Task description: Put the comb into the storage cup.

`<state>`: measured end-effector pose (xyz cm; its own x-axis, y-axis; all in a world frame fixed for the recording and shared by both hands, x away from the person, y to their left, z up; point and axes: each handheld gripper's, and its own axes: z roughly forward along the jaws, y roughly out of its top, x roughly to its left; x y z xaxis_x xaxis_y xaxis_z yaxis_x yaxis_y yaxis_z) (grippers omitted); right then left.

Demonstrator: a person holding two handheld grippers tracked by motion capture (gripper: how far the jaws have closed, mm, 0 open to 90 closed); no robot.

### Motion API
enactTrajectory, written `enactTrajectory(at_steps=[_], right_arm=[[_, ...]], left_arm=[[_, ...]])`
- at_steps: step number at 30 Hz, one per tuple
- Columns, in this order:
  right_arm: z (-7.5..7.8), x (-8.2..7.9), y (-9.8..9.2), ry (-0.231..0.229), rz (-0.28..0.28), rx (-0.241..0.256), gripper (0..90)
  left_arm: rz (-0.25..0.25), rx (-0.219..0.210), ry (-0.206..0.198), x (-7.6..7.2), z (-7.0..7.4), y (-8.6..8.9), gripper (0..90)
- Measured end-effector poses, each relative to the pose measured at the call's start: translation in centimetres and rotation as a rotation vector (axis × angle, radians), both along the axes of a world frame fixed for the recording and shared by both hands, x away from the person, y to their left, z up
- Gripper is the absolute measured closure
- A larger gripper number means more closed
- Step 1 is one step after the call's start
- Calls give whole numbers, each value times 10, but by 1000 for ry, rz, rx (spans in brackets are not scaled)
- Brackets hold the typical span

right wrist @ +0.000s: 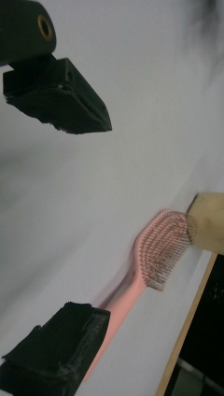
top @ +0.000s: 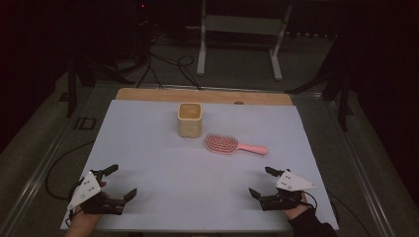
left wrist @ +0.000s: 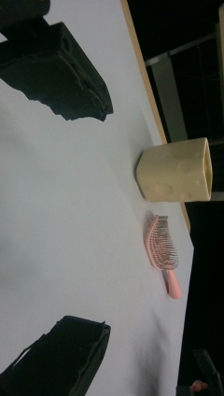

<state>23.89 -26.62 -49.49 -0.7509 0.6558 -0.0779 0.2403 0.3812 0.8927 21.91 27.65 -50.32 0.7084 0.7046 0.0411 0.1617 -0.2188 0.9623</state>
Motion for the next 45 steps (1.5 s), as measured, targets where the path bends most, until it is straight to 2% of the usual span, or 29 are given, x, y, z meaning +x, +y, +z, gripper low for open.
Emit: enactTrajectory(at_steps=[5,12,16,17,18,21,28,38,45], right_arm=[[3,1,0,2,3,-8,89],[17,-4,1,-16,10,-18,89],[33,-8,0,-38,9,-12,89],[33,-8,0,-38,9,-12,89],[41,-10,2,-64,16,-22,88],[48,-10,4,-81,21,-36,89],[67,-2,5,-94,32,-47,89],[96,17,3,-159,18,-62,84],[107,30,3,-188,17,-76,84]], left_arm=[[-4,-6,5,1,-1,0,0],[-10,-4,3,1,-1,-1,0],[-10,-10,3,1,0,-1,0],[-10,-10,3,1,0,-1,0],[-12,-10,4,1,0,-1,0],[-12,-11,6,1,0,-1,0],[-12,-9,5,1,0,-1,0],[-13,-9,8,1,0,-1,0],[-14,-8,7,1,0,-1,0]])
